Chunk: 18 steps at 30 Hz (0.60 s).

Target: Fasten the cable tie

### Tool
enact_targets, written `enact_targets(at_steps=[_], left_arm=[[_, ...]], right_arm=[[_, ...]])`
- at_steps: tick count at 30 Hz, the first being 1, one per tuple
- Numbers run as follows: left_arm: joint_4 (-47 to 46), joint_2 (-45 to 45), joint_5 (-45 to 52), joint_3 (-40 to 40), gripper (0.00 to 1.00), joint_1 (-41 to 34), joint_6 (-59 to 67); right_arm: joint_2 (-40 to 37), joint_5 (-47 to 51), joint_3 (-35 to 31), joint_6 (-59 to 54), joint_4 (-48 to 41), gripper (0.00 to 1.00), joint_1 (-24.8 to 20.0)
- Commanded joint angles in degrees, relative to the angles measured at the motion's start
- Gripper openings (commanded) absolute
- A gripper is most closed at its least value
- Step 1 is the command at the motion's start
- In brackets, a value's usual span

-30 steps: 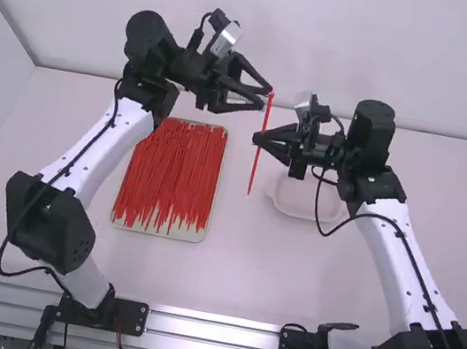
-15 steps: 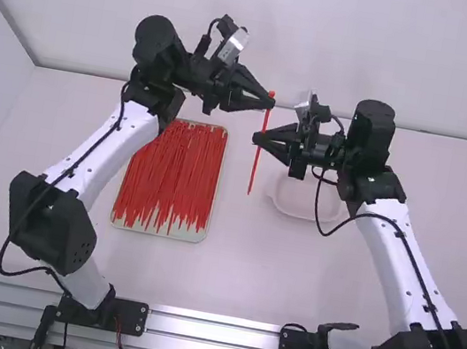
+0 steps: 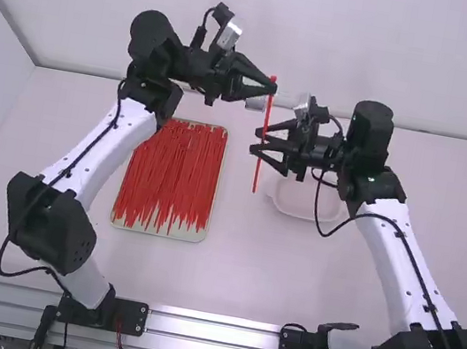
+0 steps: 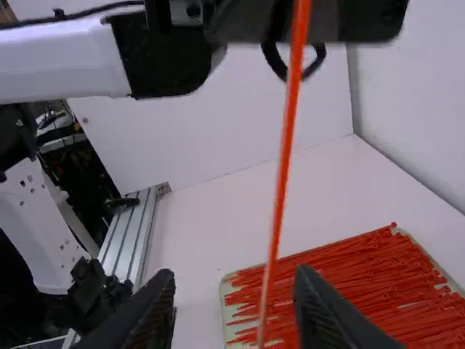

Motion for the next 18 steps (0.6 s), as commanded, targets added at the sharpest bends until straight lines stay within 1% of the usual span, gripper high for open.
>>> enact_targets(at_steps=[1, 3, 4, 5, 8, 11, 14, 18], left_arm=[[-1.75, -0.33, -0.37, 5.79, 0.02, 1.36, -1.11], [-6.1, -0.31, -0.26, 9.77, 0.02, 1.84, -0.44], [-6.1, -0.31, -0.26, 9.77, 0.02, 1.84, -0.44], [-9.2, -0.31, -0.28, 12.33, 0.02, 1.68, 1.07], [-15.13, -0.31, -1.2, 16.22, 0.02, 1.68, 4.5], [-21.97, -0.31, -2.23, 20.22, 0.02, 2.1, 8.52], [-25.44, -0.31, -2.34, 21.92, 0.02, 2.08, 10.62], [-27.06, -0.31, -3.3, 21.77, 0.02, 2.1, 10.93]], right_arm=[[-0.87, -0.42, 1.7, -3.02, -1.55, 0.47, 0.07], [-0.87, -0.42, 1.7, -4.96, -3.72, 0.48, 0.0], [-0.87, -0.42, 1.7, -4.96, -3.72, 0.48, 0.0], [-0.87, -0.39, 1.7, -6.38, -5.42, 0.48, -0.02], [-0.87, -0.39, 1.7, -7.89, -7.08, 0.47, 0.04], [-0.87, -0.37, 1.7, -8.9, -8.2, 0.42, 0.02], [-0.87, -0.44, 1.7, -9.01, -8.5, 0.34, 0.07], [-0.87, -0.44, 1.7, -9.01, -8.85, 0.32, -0.04]])
